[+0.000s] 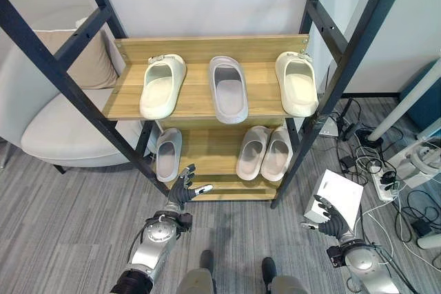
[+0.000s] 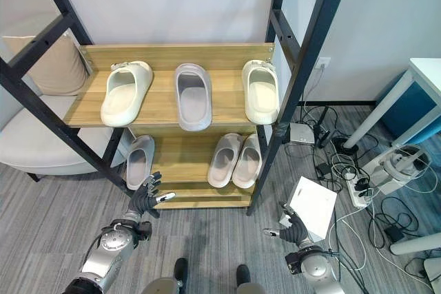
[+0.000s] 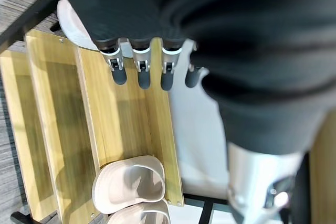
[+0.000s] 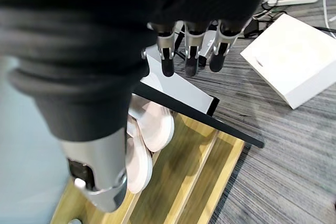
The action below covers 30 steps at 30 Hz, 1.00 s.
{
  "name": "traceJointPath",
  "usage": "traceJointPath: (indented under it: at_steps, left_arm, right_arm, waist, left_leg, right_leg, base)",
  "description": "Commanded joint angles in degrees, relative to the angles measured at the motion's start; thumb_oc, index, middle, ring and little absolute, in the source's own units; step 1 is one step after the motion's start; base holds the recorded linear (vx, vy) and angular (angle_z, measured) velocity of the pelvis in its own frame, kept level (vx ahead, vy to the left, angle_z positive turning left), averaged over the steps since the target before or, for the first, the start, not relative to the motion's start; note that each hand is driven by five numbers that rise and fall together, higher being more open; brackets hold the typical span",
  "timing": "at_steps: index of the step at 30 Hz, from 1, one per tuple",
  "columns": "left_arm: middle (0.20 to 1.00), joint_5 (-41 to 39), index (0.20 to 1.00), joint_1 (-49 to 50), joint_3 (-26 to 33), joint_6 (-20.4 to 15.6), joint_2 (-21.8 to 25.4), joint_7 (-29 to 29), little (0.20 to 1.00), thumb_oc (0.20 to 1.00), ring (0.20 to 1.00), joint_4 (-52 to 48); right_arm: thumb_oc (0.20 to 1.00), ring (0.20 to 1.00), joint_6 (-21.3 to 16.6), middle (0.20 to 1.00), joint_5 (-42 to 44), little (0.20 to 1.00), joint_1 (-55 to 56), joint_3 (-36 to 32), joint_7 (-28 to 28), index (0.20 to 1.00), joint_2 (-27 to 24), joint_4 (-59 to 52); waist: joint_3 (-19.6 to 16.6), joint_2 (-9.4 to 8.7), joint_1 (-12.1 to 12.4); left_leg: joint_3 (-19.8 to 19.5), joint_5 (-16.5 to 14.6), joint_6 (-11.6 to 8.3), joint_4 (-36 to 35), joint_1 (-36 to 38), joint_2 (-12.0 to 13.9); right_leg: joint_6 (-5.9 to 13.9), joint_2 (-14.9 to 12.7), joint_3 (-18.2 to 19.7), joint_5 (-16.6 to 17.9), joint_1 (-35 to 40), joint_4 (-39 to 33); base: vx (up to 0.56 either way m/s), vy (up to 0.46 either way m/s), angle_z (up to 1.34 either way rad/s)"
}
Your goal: Arrange the slippers neatly on the shoe rack.
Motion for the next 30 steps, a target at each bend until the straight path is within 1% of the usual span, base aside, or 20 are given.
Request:
traceJointPath:
  at_steps: [1,2,3,4,7,9,10,14,15,16,18,21,22,23,26,30]
  left_arm:
    - [1.000,-0.69,1.000,-1.12,0.82,-3.11,0.99,0.74,1.000,1.000,1.000,-3.31]
    - [1.000,-0.40,1.000,-0.50,0.60,-3.16,0.83,0.49,1.000,1.000,1.000,-3.18]
    - [1.000,-0.39,1.000,-0.44,0.57,-3.16,0.81,0.49,1.000,1.000,1.000,-3.19]
    - [1.000,-0.20,1.000,-0.27,0.44,-3.07,0.85,0.47,1.000,1.000,1.000,-3.20]
    - [1.000,-0.15,1.000,-0.66,0.27,-3.00,1.65,0.51,1.000,1.000,1.000,-3.23]
    - [1.000,-0.08,1.000,-0.62,0.31,-2.97,1.83,0.49,1.000,1.000,1.000,-3.15]
    - [1.000,0.11,1.000,-0.65,0.43,-2.92,1.99,0.54,1.000,1.000,1.000,-3.25]
    - [1.000,0.37,1.000,-0.43,0.62,-2.86,2.19,0.50,1.000,1.000,1.000,-3.32]
    - [1.000,0.41,1.000,-0.29,0.68,-2.85,2.20,0.48,1.000,1.000,1.000,-3.42]
    - [1.000,0.53,1.000,-0.08,0.95,-2.80,2.18,0.48,1.000,1.000,1.000,-3.63]
    - [1.000,0.95,1.000,0.39,1.12,-3.35,1.98,1.55,1.000,1.000,1.000,-4.39]
    - [1.000,1.29,1.000,0.05,0.10,-4.64,1.78,3.07,1.000,1.000,1.000,-5.10]
    - [1.000,1.22,1.000,0.05,-0.03,-4.74,1.93,3.43,1.000,1.000,1.000,-5.31]
    - [1.000,1.22,1.000,0.10,-0.12,-4.74,1.89,3.44,1.000,1.000,1.000,-5.30]
    - [1.000,1.01,1.000,-0.35,-1.03,-4.76,2.26,3.55,1.000,1.000,1.000,-5.79]
    - [1.000,1.32,1.000,-0.67,-1.66,-4.59,2.67,3.79,1.000,1.000,1.000,-6.09]
  right_arm:
    - [1.000,1.000,-2.70,1.000,1.14,1.000,-1.12,-0.57,-1.18,1.000,-0.61,-4.20]
    - [1.000,1.000,-2.62,1.000,0.40,1.000,-0.60,-0.63,-0.82,1.000,-0.51,-4.35]
    - [1.000,1.000,-2.60,1.000,0.39,1.000,-0.52,-0.64,-0.81,1.000,-0.52,-4.40]
    - [1.000,1.000,-2.48,1.000,-0.23,1.000,-0.75,-0.54,-0.97,1.000,-0.60,-4.40]
    - [1.000,1.000,-2.34,1.000,-0.63,1.000,-2.76,1.07,-1.20,1.000,0.75,-3.43]
    - [1.000,1.000,-2.14,1.000,-0.93,1.000,-3.32,1.80,-1.11,1.000,1.17,-3.04]
    - [1.000,1.000,-1.98,1.000,-1.20,1.000,-3.72,2.13,-1.08,1.000,1.31,-2.90]
    - [1.000,1.000,-1.75,1.000,-3.32,1.000,-3.84,2.80,-1.23,1.000,1.35,-3.26]
    - [1.000,1.000,-1.64,1.000,-5.77,1.000,-4.02,3.12,-1.67,1.000,0.77,-3.82]
    - [1.000,1.000,-1.42,1.000,-10.72,1.000,-4.29,3.49,-2.89,1.000,-0.32,-5.09]
    - [1.000,1.000,-1.45,1.000,-23.14,1.000,-4.53,3.73,-7.62,1.000,-3.00,-10.07]
    - [1.000,1.000,-1.77,1.000,-34.94,1.000,-4.50,3.79,-12.66,1.000,-6.14,-17.04]
    - [1.000,1.000,-1.95,1.000,-36.69,1.000,-4.15,3.21,-13.31,1.000,-7.02,-20.18]
    - [1.000,1.000,-1.90,1.000,-36.69,1.000,-3.94,3.10,-13.22,1.000,-7.05,-20.35]
    - [1.000,1.000,-2.99,1.000,-39.04,1.000,-4.14,1.64,-15.48,1.000,-9.64,-27.99]
    - [1.000,1.000,-4.79,1.000,-36.74,1.000,-6.82,0.52,-15.57,1.000,-10.49,-36.85]
  waist:
    - [-0.45,-1.89,0.94]
    - [-1.79,-1.37,0.84]
    - [-1.79,-1.40,0.91]
    - [-2.25,-1.27,0.83]
    - [-2.67,-1.48,1.70]
    - [-3.00,-1.61,2.19]
    - [-3.09,-1.59,2.43]
    - [-3.44,-1.73,2.65]
    - [-3.51,-1.76,2.68]
    - [-3.61,-1.74,2.75]
    - [-3.75,-1.63,2.62]
    - [-3.99,-1.40,2.17]
    - [-4.04,-1.30,2.11]
    - [-4.09,-1.34,2.11]
    - [-4.67,-1.25,1.99]
    - [-5.27,-1.24,2.20]
  left_leg:
    - [-0.29,-1.68,0.69,-2.07,-3.73,1.40]
    - [0.10,-1.53,0.62,-3.98,-2.60,1.53]
    - [0.18,-1.46,0.63,-4.19,-2.40,1.50]
    - [0.31,-1.64,0.65,-4.61,-1.80,1.34]
    - [1.68,-2.89,1.61,-5.47,0.77,0.15]
    - [2.19,-3.28,2.05,-5.90,1.67,-0.17]
    - [2.42,-2.89,2.26,-6.03,1.69,-0.16]
    - [2.77,-3.20,2.68,-7.15,3.23,-0.68]
    - [2.79,-3.27,2.74,-7.38,3.54,-0.74]
    - [2.80,-3.40,2.80,-7.63,3.93,-0.76]
    - [2.93,-3.59,2.89,-8.06,4.74,-0.80]
    - [3.07,-3.75,2.85,-8.32,5.49,-0.62]
    - [3.10,-3.51,2.81,-8.26,5.38,-0.41]
    - [3.07,-3.80,2.81,-8.37,5.65,-0.52]
    - [2.99,-3.88,2.70,-8.52,6.06,-0.32]
    - [2.57,-3.97,2.56,-8.61,6.76,-0.22]
  right_leg:
    - [2.27,1.41,0.57,-6.10,4.07,1.87]
    - [2.72,0.83,0.81,-6.75,5.08,1.34]
    - [2.72,0.79,0.86,-6.75,5.18,1.27]
    - [2.95,0.13,0.98,-6.65,5.33,1.09]
    - [4.04,-1.76,2.19,-5.37,4.64,0.80]
    - [4.38,-2.29,2.57,-4.82,4.69,0.40]
    - [4.60,-2.28,2.76,-4.05,4.40,0.15]
    - [5.04,-2.77,2.97,-3.45,4.69,-0.55]
    - [5.08,-2.82,3.04,-3.40,4.80,-0.78]
    - [5.16,-2.87,3.02,-3.35,4.95,-1.00]
    - [5.35,-2.96,3.12,-3.28,5.22,-1.35]
    - [5.55,-2.94,3.03,-3.29,5.35,-1.42]
    - [5.56,-2.79,3.15,-3.00,5.17,-1.41]
    - [5.57,-2.91,3.05,-3.30,5.44,-1.48]
    - [5.60,-2.83,2.95,-3.49,5.74,-1.47]
    - [5.54,-2.74,2.58,-3.73,6.38,-1.58]
  base:
    - [0.10,0.093,-0.16]
    - [0.10,0.095,-0.11]
    - [0.12,0.141,-0.07]
    - [0.05,0.125,-0.12]
    - [0.03,0.134,-0.05]
    - [0.02,0.075,-0.20]
    - [0.00,0.042,-0.25]
    - [0.02,0.026,0.02]
    - [0.03,0.007,-0.11]
    - [0.04,0.006,-0.14]
    - [0.05,0.004,-0.05]
    - [0.01,-0.003,-0.01]
    - [0.01,-0.009,-0.03]
    - [0.00,0.000,0.00]
    - [0.03,-0.013,0.05]
    - [0.00,-0.005,0.02]
